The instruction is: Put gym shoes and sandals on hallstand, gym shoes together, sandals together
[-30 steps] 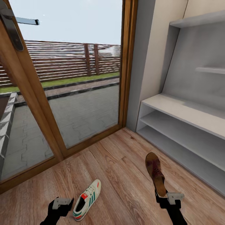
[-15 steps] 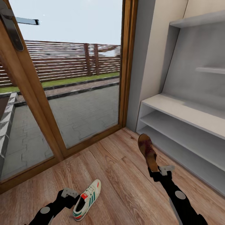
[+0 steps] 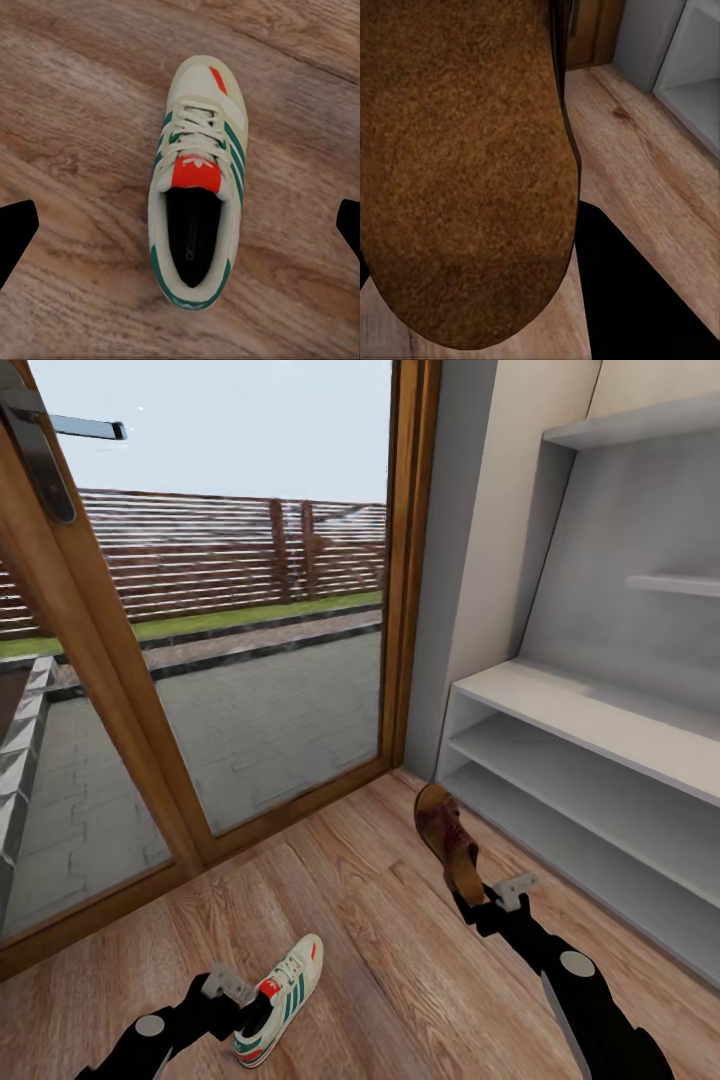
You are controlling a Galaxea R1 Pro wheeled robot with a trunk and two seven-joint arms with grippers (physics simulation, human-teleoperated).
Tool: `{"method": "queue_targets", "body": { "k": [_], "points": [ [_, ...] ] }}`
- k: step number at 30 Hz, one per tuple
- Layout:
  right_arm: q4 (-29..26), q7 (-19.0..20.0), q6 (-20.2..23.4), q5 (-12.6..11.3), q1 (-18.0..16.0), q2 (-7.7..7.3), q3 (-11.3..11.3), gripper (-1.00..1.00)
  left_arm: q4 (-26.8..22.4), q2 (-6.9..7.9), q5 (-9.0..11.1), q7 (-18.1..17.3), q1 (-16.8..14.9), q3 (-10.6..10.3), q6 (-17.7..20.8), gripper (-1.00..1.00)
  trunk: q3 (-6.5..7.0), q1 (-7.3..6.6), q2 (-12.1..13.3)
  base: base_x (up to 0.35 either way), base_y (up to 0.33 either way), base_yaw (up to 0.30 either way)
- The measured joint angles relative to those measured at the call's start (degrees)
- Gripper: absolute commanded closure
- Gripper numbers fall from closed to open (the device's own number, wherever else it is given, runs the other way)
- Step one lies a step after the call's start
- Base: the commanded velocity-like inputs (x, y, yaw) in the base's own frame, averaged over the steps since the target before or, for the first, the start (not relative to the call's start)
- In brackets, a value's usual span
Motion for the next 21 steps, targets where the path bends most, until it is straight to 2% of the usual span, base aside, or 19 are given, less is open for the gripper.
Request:
{"method": "queue_targets", "body": {
  "k": [7, 16, 21],
  "points": [
    [-0.1, 0.1, 0.2, 0.0, 0.0, -0.06, 0.0, 1.00, 0.0, 0.07, 0.0, 0.0, -0.1, 0.2, -0.2, -1.00, 0.00, 0.00, 0.0, 0.000, 0.000, 0.000],
    [-0.1, 0.1, 0.3, 0.2, 0.0, -0.07, -0.1, 1.00, -0.1, -0.14, 0.7, 0.0, -1.1, 0.7, -0.5, -1.00, -1.69, 1.97, -3.6, 0.000, 0.000, 0.000],
    [-0.1, 0.1, 0.3, 0.2, 0.0, -0.07, -0.1, 1.00, -0.1, -0.28, 1.2, 0.0, -1.4, 0.7, -2.4, -1.00, -2.99, 3.07, -5.6, 0.000, 0.000, 0.000]
  ]
}}
